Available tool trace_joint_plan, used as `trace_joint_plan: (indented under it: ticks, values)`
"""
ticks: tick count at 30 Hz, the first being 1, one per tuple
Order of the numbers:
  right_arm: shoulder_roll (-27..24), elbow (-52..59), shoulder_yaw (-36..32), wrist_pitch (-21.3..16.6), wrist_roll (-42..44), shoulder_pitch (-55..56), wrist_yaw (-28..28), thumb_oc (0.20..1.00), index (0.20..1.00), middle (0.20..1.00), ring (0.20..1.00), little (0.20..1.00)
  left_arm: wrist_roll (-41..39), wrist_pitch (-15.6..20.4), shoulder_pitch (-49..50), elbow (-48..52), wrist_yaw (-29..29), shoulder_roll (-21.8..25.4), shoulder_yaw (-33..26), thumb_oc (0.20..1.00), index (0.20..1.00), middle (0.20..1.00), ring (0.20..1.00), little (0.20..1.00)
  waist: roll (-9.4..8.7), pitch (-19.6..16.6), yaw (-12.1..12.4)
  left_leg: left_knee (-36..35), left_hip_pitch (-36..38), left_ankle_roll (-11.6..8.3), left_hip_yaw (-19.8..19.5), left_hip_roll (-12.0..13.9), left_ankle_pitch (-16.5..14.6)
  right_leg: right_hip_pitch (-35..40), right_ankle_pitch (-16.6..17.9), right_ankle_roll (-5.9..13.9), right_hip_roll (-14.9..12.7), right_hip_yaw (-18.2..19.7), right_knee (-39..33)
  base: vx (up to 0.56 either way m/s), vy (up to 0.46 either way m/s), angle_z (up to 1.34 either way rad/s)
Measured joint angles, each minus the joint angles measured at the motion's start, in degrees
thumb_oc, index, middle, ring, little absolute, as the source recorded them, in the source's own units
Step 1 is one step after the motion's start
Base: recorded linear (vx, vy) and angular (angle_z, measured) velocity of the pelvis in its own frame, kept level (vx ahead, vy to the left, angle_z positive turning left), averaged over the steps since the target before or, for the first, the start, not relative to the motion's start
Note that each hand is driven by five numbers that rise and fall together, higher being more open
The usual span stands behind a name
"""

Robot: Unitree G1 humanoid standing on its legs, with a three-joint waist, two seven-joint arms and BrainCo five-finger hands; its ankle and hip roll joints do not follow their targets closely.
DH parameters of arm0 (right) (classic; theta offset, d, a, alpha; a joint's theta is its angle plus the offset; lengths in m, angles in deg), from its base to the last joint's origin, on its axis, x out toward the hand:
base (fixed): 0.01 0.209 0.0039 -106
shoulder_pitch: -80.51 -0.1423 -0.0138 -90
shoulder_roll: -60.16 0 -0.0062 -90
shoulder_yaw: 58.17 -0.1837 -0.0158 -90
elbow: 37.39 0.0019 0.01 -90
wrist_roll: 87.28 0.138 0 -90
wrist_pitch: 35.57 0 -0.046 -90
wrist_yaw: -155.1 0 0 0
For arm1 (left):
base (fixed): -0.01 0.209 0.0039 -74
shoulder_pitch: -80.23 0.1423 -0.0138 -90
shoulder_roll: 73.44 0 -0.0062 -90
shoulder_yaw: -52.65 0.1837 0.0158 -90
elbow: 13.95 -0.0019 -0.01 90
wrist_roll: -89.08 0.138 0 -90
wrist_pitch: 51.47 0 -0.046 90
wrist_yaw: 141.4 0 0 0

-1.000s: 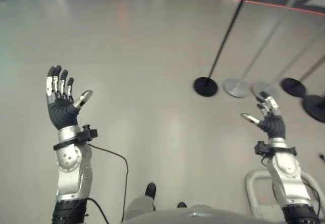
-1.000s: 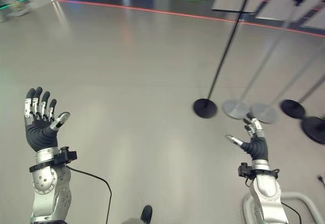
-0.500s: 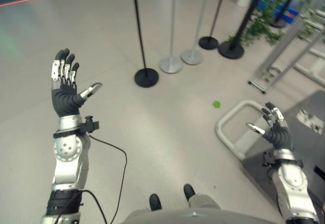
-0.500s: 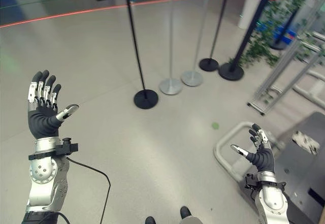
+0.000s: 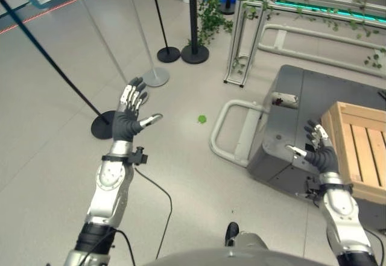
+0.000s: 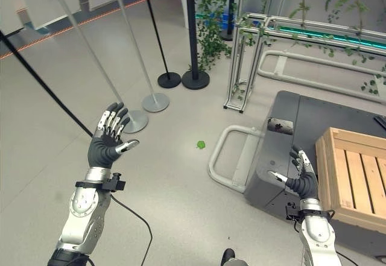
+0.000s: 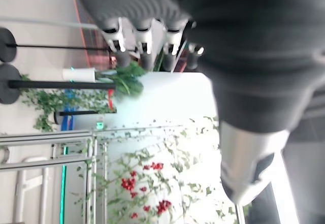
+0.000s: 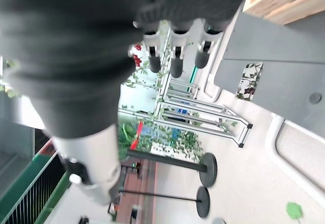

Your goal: Pick up the fruits from the basket on one side to the basket on the other side

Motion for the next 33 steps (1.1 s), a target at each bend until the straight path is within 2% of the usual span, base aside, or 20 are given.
trace_joint_plan:
  ticks: [3, 4, 5, 6, 7, 8, 10, 12, 15, 17, 18, 19, 21, 23, 25, 27, 29, 30, 32, 33]
  values:
    - [0.1, -0.6, 3.0, 0.0, 0.1, -0.8, 1.2, 1.000, 1.000, 1.000, 1.000, 1.000, 0.0, 0.0, 0.4, -2.8, 0.5, -0.4, -1.5, 1.000, 1.000, 1.000, 1.000, 1.000, -1.84, 0.5, -0.2, 13.3, -2.1, -4.26, -0.7, 3.5, 2.1, 2.1, -1.7, -1.19, 1.1, 3.0, -0.4, 0.06, -0.275, -0.63]
    - [0.5, -1.0, 3.7, 0.1, 0.6, -1.4, 1.5, 1.000, 1.000, 1.000, 1.000, 1.000, 0.0, 0.1, 1.8, -3.3, 1.4, -1.0, -2.2, 1.000, 1.000, 1.000, 1.000, 1.000, -2.59, 0.7, 1.5, 21.7, -3.4, -5.49, -1.3, 6.5, 3.9, 3.9, -1.6, -2.75, 2.4, 6.5, -2.0, -0.03, -0.131, -1.05]
    - [0.3, -0.9, 4.2, 0.1, 0.8, -1.7, 1.5, 1.000, 1.000, 1.000, 1.000, 1.000, 0.0, 0.2, 2.4, -3.3, 1.8, -1.0, -2.3, 1.000, 1.000, 1.000, 1.000, 1.000, -2.78, 0.8, 1.7, 23.5, -4.1, -5.79, -1.7, 7.0, 3.6, 5.0, -1.0, -3.74, 3.1, 7.8, -2.7, 0.02, -0.074, -1.25]
    - [0.0, -0.6, 5.3, 0.1, 1.5, -2.4, 1.3, 1.000, 1.000, 1.000, 1.000, 1.000, 0.1, 0.3, 3.0, -3.2, 2.6, -1.0, -2.1, 1.000, 1.000, 1.000, 1.000, 1.000, -3.64, 0.8, 1.9, 24.2, -7.0, -7.18, -6.7, 4.0, 1.7, 5.3, -0.9, -4.18, 3.6, 10.6, -4.3, 0.06, -0.065, -1.13]
    - [0.0, -0.6, 6.1, 0.1, 2.0, -3.5, 1.2, 1.000, 1.000, 1.000, 1.000, 1.000, 0.1, 0.4, 2.8, -3.2, 3.1, -1.2, -2.1, 1.000, 1.000, 1.000, 1.000, 1.000, -4.91, 1.2, 2.3, 21.2, -8.7, -6.25, -10.9, -0.2, 0.7, 5.3, 0.7, -4.40, 3.4, 12.5, -5.4, 0.05, -0.042, -1.02]
    - [-0.1, -0.6, 6.4, 0.1, 2.1, -3.8, 1.2, 1.000, 1.000, 1.000, 1.000, 1.000, 0.2, 0.3, 2.7, -3.2, 3.3, -1.0, -2.1, 1.000, 1.000, 1.000, 1.000, 1.000, -4.88, 1.3, 2.1, 20.7, -9.9, -6.16, -10.8, -0.7, 0.7, 5.5, 1.0, -4.71, 3.6, 12.2, -5.9, 0.12, -0.010, -0.82]
    - [0.4, -0.6, 7.5, 0.3, 2.5, -4.0, 1.2, 1.000, 1.000, 1.000, 1.000, 1.000, 0.5, 0.3, 2.7, -3.3, 4.1, -1.3, -2.1, 1.000, 1.000, 1.000, 1.000, 1.000, -7.28, 2.6, 2.0, 16.3, -13.8, -3.40, -13.8, -3.4, -0.6, 7.2, 1.3, -5.37, 4.4, 14.1, -7.6, 0.15, 0.035, -0.77]
    - [0.7, -0.5, 7.6, 0.3, 2.5, -3.8, 1.3, 1.000, 1.000, 1.000, 1.000, 1.000, 0.6, 0.3, 2.6, -3.3, 4.8, -1.2, -2.1, 1.000, 1.000, 1.000, 1.000, 1.000, -7.59, 2.7, 1.8, 11.7, -16.6, -2.40, -15.6, -3.1, 0.1, 8.1, 0.7, -5.35, 5.1, 15.2, -8.4, 0.18, 0.048, -0.66]
    - [0.6, -1.7, 8.8, 0.2, 2.9, -4.6, 0.9, 1.000, 1.000, 1.000, 1.000, 1.000, 1.0, 0.4, 2.5, -3.8, 6.1, -1.3, -2.1, 1.000, 1.000, 1.000, 1.000, 1.000, -6.61, 3.1, 3.7, -2.6, -16.5, -0.10, -27.1, -4.6, 2.8, 9.3, 0.9, -4.72, 6.0, 20.4, -9.1, 0.18, 0.035, -0.88]
    - [0.6, -2.0, 10.2, 0.1, 3.0, -4.5, 1.1, 1.000, 1.000, 1.000, 1.000, 1.000, 1.0, 0.4, 2.8, -3.9, 7.1, -1.4, -2.2, 1.000, 1.000, 1.000, 1.000, 1.000, -5.79, 3.7, 5.0, -7.6, -16.3, -0.05, -33.1, -4.8, 4.9, 10.9, 0.3, -3.56, 6.3, 24.5, -9.1, 0.14, 0.054, -0.99]
    - [0.5, -1.9, 10.3, 0.1, 3.1, -4.1, 1.2, 1.000, 1.000, 1.000, 1.000, 1.000, 1.1, 0.5, 3.0, -3.9, 7.2, -1.4, -2.1, 1.000, 1.000, 1.000, 1.000, 1.000, -5.66, 3.9, 4.3, -8.0, -17.2, -0.32, -33.6, -4.6, 5.4, 11.5, -0.6, -3.47, 6.5, 26.2, -9.3, 0.24, 0.163, -1.07]
    - [0.2, -1.9, 10.7, 0.0, 3.5, -3.8, 1.5, 1.000, 1.000, 1.000, 1.000, 1.000, 1.1, 0.8, 4.0, -3.9, 7.4, -1.4, -2.3, 1.000, 1.000, 1.000, 1.000, 1.000, -3.62, 3.6, 5.1, -8.3, -16.8, -0.29, -34.4, -4.4, 5.7, 12.0, -1.3, -1.89, 6.9, 26.6, -8.9, 0.20, 0.193, -0.80]
    - [-0.2, -1.9, 11.0, 0.1, 4.0, -3.0, 2.2, 1.000, 1.000, 1.000, 1.000, 1.000, 1.1, 1.1, 4.7, -4.1, 7.7, -1.8, -2.6, 1.000, 1.000, 1.000, 1.000, 1.000, -2.58, 3.5, 4.2, -8.1, -15.6, -1.31, -35.0, -4.6, 8.3, 12.1, -3.8, -0.43, 6.5, 30.1, -7.7, 0.20, 0.227, -1.14]
    - [0.1, -0.5, 13.0, 0.1, 4.2, -3.2, 3.5, 1.000, 1.000, 1.000, 1.000, 1.000, 1.0, 1.2, 5.7, -4.0, 8.2, -0.9, -4.8, 1.000, 1.000, 1.000, 1.000, 1.000, -5.31, 3.4, 5.3, -7.1, -13.4, 0.91, -33.7, -8.4, 10.1, 9.5, -4.9, 3.37, 3.4, 32.8, -4.8, 0.29, 0.355, -1.73]
    - [0.9, 0.5, 12.9, 0.0, 4.2, -2.9, 3.7, 1.000, 1.000, 1.000, 1.000, 1.000, 1.1, 1.2, 5.4, -4.2, 8.4, 0.0, -4.8, 1.000, 1.000, 1.000, 1.000, 1.000, -6.29, 3.3, 4.5, -7.6, -12.4, 2.60, -31.7, -10.3, 10.4, 9.7, -5.6, 4.97, 1.2, 32.7, -4.1, 0.22, 0.273, -0.84]
    - [1.6, 0.9, 12.5, 0.1, 4.3, -3.4, 3.8, 1.000, 1.000, 1.000, 1.000, 1.000, 1.0, 1.4, 3.4, -4.1, 8.5, 0.4, -3.4, 1.000, 1.000, 1.000, 1.000, 1.000, -7.57, 3.6, 3.4, -7.1, -10.9, 4.23, -27.4, -11.4, 8.6, 9.1, -5.3, 5.65, -0.2, 32.7, -4.1, 0.25, 0.311, -0.89]
    - [2.5, 1.9, 12.9, 0.1, 4.4, -4.5, 4.3, 1.000, 1.000, 1.000, 1.000, 1.000, 1.1, 1.6, 3.3, -3.9, 8.4, 0.6, -3.4, 1.000, 1.000, 1.000, 1.000, 1.000, -6.83, 4.1, 4.7, -6.0, -9.9, 5.02, -23.6, -11.5, 6.5, 8.5, -5.6, 6.51, -1.1, 32.7, -2.6, 0.13, 0.263, -0.99]
    - [2.5, 2.4, 12.7, 0.0, 4.4, -4.1, 4.5, 1.000, 1.000, 1.000, 1.000, 1.000, 1.1, 1.6, 2.9, -3.9, 8.4, 0.6, -3.3, 1.000, 1.000, 1.000, 1.000, 1.000, -6.85, 4.1, 3.4, -5.7, -9.9, 5.21, -23.2, -11.7, 5.8, 7.9, -5.6, 6.65, -1.0, 32.5, -2.4, 0.05, 0.142, -0.50]
    - [3.0, 2.6, 12.7, 0.1, 4.4, -4.5, 5.0, 1.000, 1.000, 1.000, 1.000, 1.000, 1.1, 1.7, 2.9, -3.8, 8.4, 0.9, -3.4, 1.000, 1.000, 1.000, 1.000, 1.000, -6.43, 4.1, 4.1, -6.0, -9.3, 5.41, -19.8, -11.1, 5.3, 6.0, -5.0, 7.60, -0.7, 33.1, -0.8, 0.03, 0.207, -0.76]
    - [3.0, 2.7, 12.6, 0.1, 4.4, -4.2, 5.0, 1.000, 1.000, 1.000, 1.000, 1.000, 1.1, 1.7, 2.7, -3.8, 8.3, 1.0, -3.3, 1.000, 1.000, 1.000, 1.000, 1.000, -6.53, 4.1, 3.0, -6.1, -9.0, 5.47, -19.2, -11.2, 5.0, 5.6, -4.8, 7.70, -0.7, 32.9, -0.9, 0.01, 0.268, -0.94]
